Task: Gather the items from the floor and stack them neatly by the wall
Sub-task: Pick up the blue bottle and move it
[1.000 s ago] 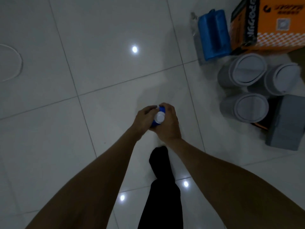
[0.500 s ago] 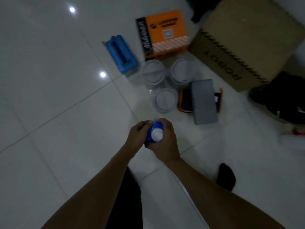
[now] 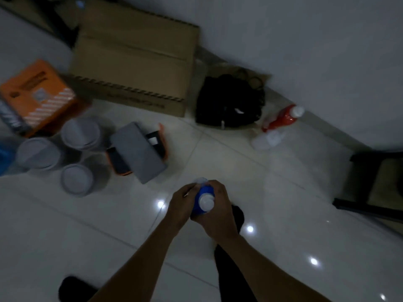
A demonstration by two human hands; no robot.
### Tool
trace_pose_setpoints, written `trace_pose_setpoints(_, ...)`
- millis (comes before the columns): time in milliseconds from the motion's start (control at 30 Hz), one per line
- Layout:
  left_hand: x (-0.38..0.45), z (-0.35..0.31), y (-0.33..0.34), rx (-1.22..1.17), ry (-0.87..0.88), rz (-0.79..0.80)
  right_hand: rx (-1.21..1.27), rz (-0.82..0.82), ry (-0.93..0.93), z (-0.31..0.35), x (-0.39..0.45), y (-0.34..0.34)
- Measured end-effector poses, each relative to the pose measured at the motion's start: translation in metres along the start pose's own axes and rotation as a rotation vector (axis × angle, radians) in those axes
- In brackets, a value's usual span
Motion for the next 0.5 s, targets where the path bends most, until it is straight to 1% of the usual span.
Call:
trace_pose_setpoints(100,0.025,-0.022,0.071,0.025,0.010,0.076,0.018,-0.095,0.025,-0.025,0.021,-0.063)
trace_pose_setpoints(267,0.083,-0.048,0.168,0.069,-0.034,0.012,-0.005,-0.189,0.093,-0.073,0.066,-0.147)
trace_pose_setpoints(333,0.108,-0.052,0.192,0.100,-0.046,0.002,-0.030,-0.201,0.130,-0.088,0.085,-0.165)
trace_pose_setpoints(500,0.160,-0.054,0.235,0.202,-0.062,0.029,-0.039,-0.219,0.146,-0.126,0.124,-0.195)
Point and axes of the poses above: each hand's wrist, its own x-axis towards the middle knuckle, its own y-axis out of the palm, z = x × y, the point moved 7 cm from there along x, towards the middle knuckle, and after that the axes turned 3 degrees about z, right-handed, at the moved point
